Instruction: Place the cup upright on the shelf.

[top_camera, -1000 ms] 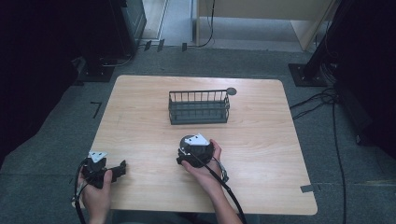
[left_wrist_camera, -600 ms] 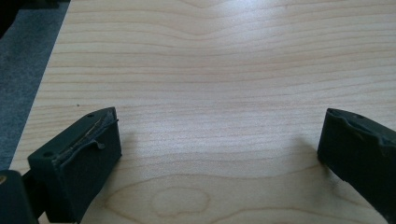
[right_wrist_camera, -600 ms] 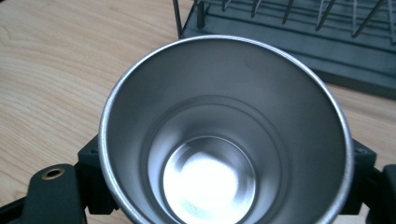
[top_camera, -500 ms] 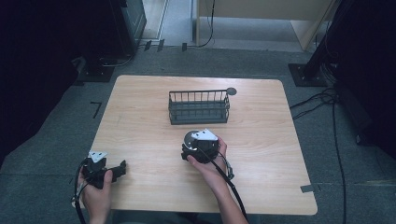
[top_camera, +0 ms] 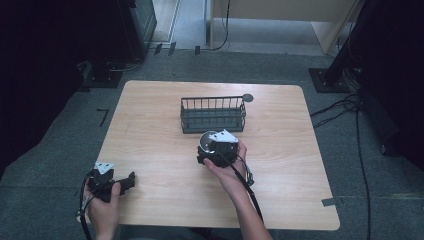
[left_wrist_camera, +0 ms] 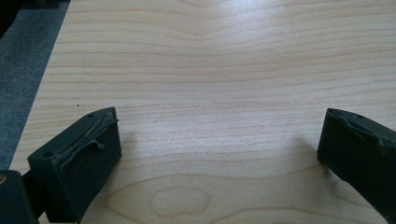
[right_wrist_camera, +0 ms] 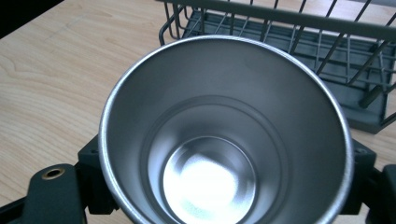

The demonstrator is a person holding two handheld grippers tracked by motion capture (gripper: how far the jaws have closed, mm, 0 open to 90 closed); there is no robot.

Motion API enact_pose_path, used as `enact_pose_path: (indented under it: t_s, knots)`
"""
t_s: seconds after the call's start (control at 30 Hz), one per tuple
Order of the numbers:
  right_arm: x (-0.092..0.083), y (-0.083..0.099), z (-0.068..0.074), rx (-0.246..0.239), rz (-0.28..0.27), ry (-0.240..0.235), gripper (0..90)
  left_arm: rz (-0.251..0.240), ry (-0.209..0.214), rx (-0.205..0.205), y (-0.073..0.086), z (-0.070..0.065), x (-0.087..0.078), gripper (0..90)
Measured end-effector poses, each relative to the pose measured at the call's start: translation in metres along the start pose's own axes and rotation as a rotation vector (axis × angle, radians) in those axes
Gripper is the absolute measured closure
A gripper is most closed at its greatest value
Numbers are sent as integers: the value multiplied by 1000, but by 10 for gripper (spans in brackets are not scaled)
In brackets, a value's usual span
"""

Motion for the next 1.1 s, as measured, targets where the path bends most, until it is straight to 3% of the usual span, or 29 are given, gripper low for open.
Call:
enact_pose_path:
  t_s: [0.37,0.57,1.1]
  knots:
    - [-1,-24,-7,-5,-15,8,184,0,0,1,0,0,0,0]
    - [5,-30,-16,-3,3,28,184,-2,0,-2,0,0,0,0]
    - [0,-59,-43,12,-31,55,184,-1,0,-1,0,0,0,0]
Point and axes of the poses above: each handheld gripper's, and its own axes: x roughly forward along the jaws, y roughly out of its underside, z roughly to its left, the point moved 9 cm from there along x, roughly forward along the jaws, and after that the axes turned 4 degrees about x, right-handed, at the moved point
